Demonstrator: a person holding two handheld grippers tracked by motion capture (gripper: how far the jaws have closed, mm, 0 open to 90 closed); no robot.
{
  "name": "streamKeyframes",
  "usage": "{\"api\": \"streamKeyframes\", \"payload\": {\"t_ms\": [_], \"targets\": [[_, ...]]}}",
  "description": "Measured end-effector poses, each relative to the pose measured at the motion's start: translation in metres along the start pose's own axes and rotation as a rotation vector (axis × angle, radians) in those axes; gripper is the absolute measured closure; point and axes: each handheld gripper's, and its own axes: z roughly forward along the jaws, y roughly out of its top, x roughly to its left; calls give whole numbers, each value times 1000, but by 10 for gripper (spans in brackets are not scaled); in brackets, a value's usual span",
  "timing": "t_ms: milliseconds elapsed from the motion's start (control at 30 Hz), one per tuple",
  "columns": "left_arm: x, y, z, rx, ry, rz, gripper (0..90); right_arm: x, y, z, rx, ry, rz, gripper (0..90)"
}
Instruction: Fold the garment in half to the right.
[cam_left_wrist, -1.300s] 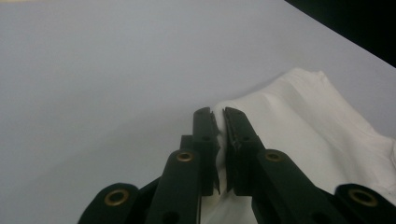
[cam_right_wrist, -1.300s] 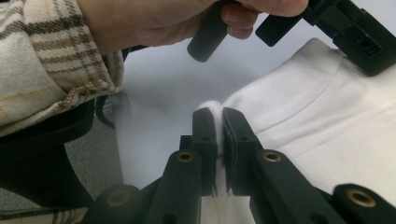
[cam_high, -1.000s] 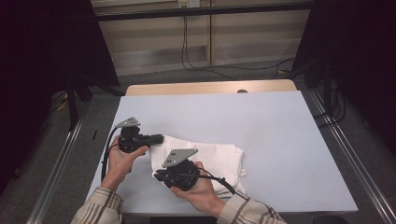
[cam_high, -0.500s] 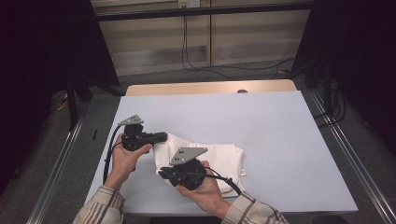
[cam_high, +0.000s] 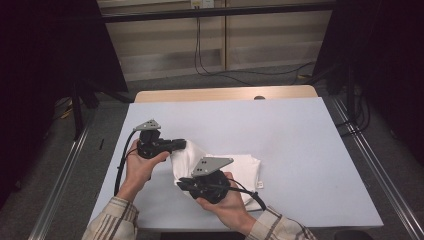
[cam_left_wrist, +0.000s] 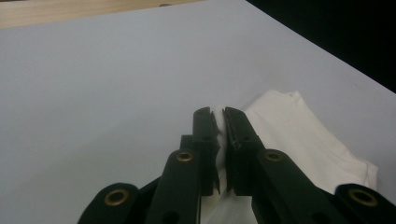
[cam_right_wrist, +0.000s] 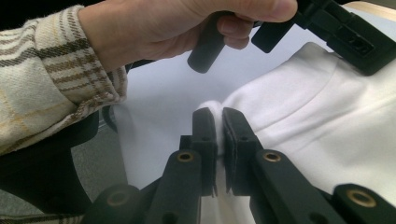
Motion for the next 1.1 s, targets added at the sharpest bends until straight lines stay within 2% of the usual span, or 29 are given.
{"api": "streamKeyframes", "payload": {"t_ms": [367,433,500,767,1100], "targets": [[-7,14,10,29,-16,37,838,-9,-2,-16,-24,-7,34,846],[-6,15,11,33,-36,27,838,-8,-2,-18,-20,-10,30,846],[-5,15,12,31,-37,25,838,-8,-4,-19,-12,-18,18,845],[-10,16,21,21,-46,24,838,-13,-7,-28,-28,-30,38,846],[-17,17,36,27,-58,23,838,-14,-16,-32,-16,-47,46,846]]}}
